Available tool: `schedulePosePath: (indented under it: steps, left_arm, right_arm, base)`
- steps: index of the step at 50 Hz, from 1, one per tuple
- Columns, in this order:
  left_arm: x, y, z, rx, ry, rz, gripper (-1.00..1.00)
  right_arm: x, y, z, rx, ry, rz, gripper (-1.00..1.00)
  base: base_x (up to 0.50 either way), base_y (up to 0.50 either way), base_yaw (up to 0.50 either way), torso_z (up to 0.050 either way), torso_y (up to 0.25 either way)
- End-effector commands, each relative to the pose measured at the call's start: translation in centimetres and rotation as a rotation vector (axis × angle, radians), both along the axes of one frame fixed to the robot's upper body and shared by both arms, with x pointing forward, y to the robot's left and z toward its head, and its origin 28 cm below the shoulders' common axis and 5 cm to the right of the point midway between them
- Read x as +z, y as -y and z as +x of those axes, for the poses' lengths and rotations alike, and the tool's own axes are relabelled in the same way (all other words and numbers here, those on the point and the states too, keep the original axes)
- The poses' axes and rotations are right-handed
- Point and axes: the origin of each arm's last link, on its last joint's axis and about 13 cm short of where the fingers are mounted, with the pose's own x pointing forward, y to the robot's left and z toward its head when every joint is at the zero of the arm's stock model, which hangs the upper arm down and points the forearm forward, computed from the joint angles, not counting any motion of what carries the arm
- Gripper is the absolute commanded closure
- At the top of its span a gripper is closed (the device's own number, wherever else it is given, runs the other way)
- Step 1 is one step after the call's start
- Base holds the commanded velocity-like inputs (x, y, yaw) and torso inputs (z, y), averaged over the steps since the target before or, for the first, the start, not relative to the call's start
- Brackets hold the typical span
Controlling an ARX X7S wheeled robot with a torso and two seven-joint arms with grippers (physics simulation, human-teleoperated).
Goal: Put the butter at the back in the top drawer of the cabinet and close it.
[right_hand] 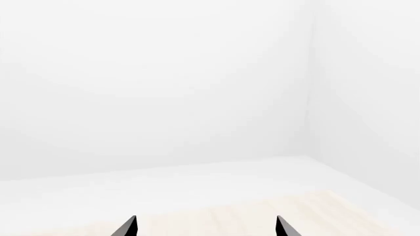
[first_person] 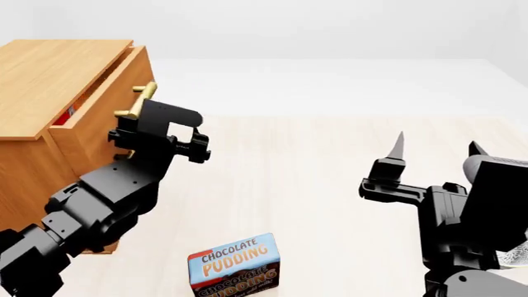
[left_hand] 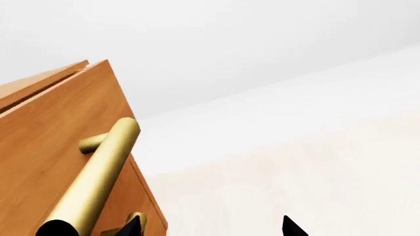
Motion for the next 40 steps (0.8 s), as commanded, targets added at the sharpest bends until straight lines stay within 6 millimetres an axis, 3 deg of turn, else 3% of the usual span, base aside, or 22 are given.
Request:
schedulePosePath:
  steps: [1,28,34,40]
  left_arm:
    - [1.2,-2.3,0.4,0.095,0.027,-0.048,-1.00]
    - [0.1,-5.3,-0.2,0.172,0.015,-0.098,-1.00]
    - [0.3,-4.9,-1.4,0.134,0.024,-0.089,-1.00]
    - [1.1,-4.5,-3.9,0.069,0.060,-0.071,-1.00]
  right_arm:
    - [0.0,-0.1,0.0,0.005,-0.001,-0.006,-1.00]
    - [-0.2,-0.4,0.2,0.006,-0.009,-0.014,-1.00]
    - [-0.1,-0.5,0.2,0.008,-0.008,-0.012,-1.00]
    - [-0.1,-0.6,0.2,0.012,-0.008,-0.010,-1.00]
  base:
    - [0.00,0.00,0.00,0.000,0.000]
    - [0.00,0.00,0.00,0.000,0.000]
    - [0.00,0.00,0.00,0.000,0.000]
    - [0.00,0.00,0.00,0.000,0.000]
